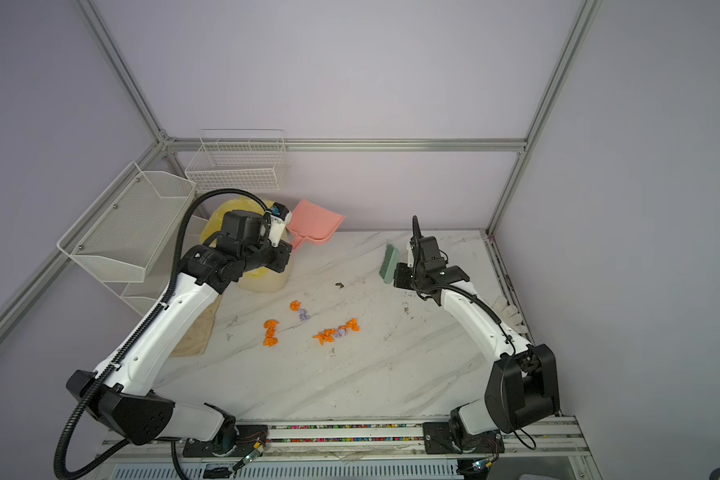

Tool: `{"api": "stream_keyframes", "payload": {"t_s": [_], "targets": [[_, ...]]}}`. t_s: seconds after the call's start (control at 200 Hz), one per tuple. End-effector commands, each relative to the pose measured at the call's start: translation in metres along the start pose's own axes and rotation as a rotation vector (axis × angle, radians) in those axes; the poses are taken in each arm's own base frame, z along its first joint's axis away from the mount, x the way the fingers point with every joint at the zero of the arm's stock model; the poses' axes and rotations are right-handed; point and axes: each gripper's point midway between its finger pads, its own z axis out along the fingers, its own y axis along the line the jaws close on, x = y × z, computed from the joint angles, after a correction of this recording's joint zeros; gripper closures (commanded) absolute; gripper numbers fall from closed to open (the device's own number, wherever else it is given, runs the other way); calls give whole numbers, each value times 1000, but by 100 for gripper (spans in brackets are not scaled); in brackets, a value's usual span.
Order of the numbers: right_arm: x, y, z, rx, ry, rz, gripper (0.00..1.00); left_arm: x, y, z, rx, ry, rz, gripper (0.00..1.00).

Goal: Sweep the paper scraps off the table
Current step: 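Lower the empty pink dustpan from the bin onto the table with the left gripper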

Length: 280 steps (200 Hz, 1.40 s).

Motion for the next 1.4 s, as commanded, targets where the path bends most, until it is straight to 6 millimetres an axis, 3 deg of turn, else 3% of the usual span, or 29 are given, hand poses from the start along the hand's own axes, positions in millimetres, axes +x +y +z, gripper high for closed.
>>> {"api": "stream_keyframes", "payload": {"t_s": [0.0, 0.155, 0.43, 0.555, 0.715, 0.865, 1.115, 1.395], "targets": [[-4, -2, -6, -7, -17, 26, 100, 15, -36, 36, 189, 24, -107, 100], [-2, -4, -6, -10, -10, 31, 100, 44, -54, 73, 248, 123, -123, 100], [-1, -5, -7, -17, -13, 29, 100, 78, -65, 132, 202, 233, -110, 100], [0, -4, -7, -23, -13, 25, 100, 105, -73, 162, 160, 312, -65, 100], [2, -5, -8, -24, -10, 25, 100, 133, -79, 187, 124, 389, -35, 100], [1, -5, -9, -24, -14, 21, 100, 147, -83, 196, 120, 429, -34, 100], [3, -5, -6, -29, -6, 13, 100, 150, -83, 196, 113, 459, -40, 100], [2, -5, -8, -27, -10, 11, 100, 158, -83, 187, 111, 524, -28, 79]]}}
